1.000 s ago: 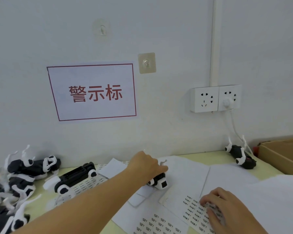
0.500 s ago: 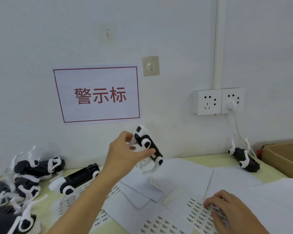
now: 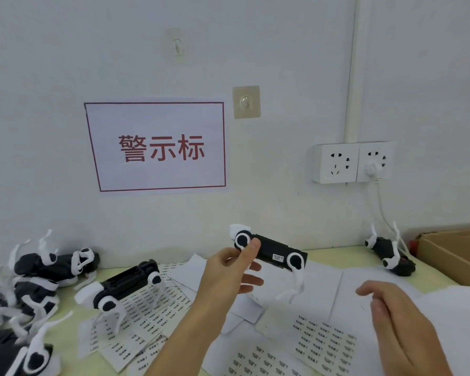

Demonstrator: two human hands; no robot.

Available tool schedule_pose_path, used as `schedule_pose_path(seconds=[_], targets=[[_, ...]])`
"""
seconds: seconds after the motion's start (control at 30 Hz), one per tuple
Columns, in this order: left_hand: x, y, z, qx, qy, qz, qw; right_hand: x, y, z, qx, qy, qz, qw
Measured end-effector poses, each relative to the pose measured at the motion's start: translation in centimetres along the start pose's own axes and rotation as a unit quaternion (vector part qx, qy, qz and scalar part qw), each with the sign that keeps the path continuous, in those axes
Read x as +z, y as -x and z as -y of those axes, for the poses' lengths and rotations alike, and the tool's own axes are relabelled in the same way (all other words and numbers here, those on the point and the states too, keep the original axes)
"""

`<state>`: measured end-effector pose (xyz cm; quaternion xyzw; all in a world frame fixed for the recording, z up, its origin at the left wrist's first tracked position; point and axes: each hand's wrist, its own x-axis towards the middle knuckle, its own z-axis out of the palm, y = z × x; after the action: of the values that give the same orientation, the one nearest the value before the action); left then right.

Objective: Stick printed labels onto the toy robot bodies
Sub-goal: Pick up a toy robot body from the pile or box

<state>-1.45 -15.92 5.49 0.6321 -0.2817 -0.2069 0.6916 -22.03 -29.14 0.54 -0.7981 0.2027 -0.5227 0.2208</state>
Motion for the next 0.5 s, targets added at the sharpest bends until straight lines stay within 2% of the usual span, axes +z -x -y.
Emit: schedule_pose_path(seconds=[0.1, 0.2, 0.27, 0.4, 0.43, 0.5], targets=[[0.6, 0.3, 0.0, 0.006, -0.016, 0.024, 1.0, 0.0, -0.1, -0.1, 0.02, -0.082, -0.097, 0.992], [1.5, 0.7, -0.2, 0.006, -0.045, 0.056, 0.997, -0.6, -0.2, -0.4, 0.039, -0.196, -0.078, 0.977], [2.0, 1.1, -0.4, 0.02, -0.092, 0.083, 0.992, -0.9, -0.6, -0.2, 0.063, -0.238, -0.016, 0.969], [3.5, 2.0, -0.5, 0.05, -0.175, 0.138, 0.974, -0.9, -0.5, 0.3, 0.156, -0.255, 0.197, 0.934], [4.2, 2.4, -0.5, 0.064, -0.189, 0.147, 0.969, -0.8, -0.3, 0.5, 0.161, -0.25, 0.232, 0.926], [5.4, 3.2, -0.3, 0.094, -0.203, 0.151, 0.963, -0.7, -0.2, 0.9, 0.155, -0.233, 0.241, 0.929]])
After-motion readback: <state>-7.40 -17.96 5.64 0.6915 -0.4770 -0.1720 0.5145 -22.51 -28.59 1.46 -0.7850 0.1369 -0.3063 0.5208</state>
